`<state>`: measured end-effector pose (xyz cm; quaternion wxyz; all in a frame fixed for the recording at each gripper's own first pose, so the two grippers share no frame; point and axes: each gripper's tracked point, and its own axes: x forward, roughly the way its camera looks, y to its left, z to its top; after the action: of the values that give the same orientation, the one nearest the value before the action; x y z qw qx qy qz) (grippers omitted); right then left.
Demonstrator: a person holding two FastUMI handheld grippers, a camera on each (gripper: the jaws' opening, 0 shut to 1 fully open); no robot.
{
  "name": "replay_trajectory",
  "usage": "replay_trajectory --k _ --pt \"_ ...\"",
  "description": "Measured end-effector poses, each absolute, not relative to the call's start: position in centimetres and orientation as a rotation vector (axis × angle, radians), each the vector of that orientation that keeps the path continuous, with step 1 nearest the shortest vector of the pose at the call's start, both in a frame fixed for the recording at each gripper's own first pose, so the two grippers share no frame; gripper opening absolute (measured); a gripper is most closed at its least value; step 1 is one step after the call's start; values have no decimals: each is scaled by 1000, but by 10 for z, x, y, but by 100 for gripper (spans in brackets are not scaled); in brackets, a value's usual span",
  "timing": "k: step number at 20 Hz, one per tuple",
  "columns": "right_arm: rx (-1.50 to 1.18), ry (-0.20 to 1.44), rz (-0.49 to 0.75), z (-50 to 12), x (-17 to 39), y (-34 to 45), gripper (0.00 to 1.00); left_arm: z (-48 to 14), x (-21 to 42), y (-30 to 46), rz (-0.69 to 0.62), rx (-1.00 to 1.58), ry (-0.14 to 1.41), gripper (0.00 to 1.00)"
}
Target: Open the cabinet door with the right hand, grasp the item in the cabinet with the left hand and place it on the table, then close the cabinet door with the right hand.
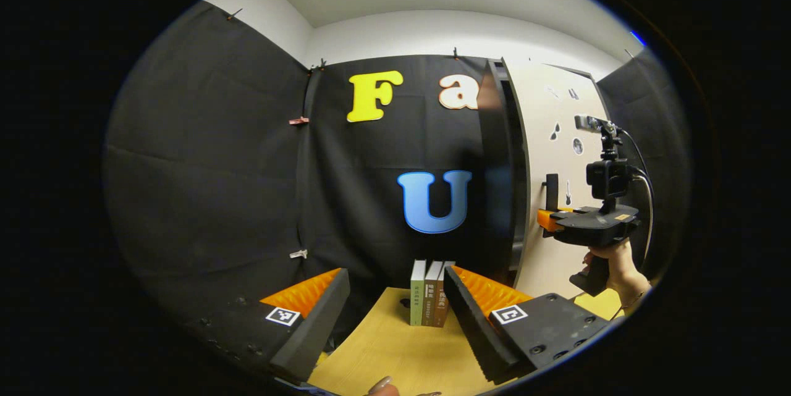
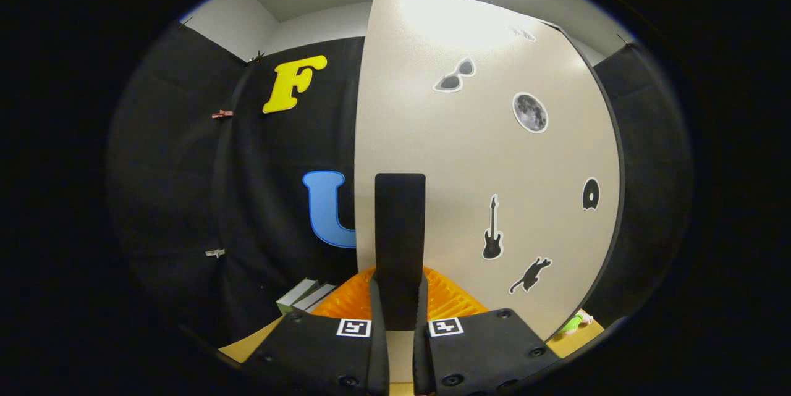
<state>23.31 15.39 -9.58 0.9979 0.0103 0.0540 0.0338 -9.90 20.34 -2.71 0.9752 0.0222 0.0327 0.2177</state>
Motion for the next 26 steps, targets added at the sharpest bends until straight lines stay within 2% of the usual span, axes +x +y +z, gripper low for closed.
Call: replay_trajectory --k 5,12,17,18,19,26 --pt "17 102 58 -86 193 141 19 -32 -100 176 305 57 77 97" --pt "36 113 97 -78 148 114 19 -25 -86 127 187 45 56 96" --pt "32 126 166 -74 123 91 19 -21 -69 81 154 7 41 96" --pt "32 130 183 -73 117 85 14 -19 -67 70 152 -4 40 96" --pt "37 135 198 -72 111 79 18 -18 -64 60 153 -13 38 96" --pt "62 151 304 -70 94 34 19 -14 -59 -24 169 -51 43 96"
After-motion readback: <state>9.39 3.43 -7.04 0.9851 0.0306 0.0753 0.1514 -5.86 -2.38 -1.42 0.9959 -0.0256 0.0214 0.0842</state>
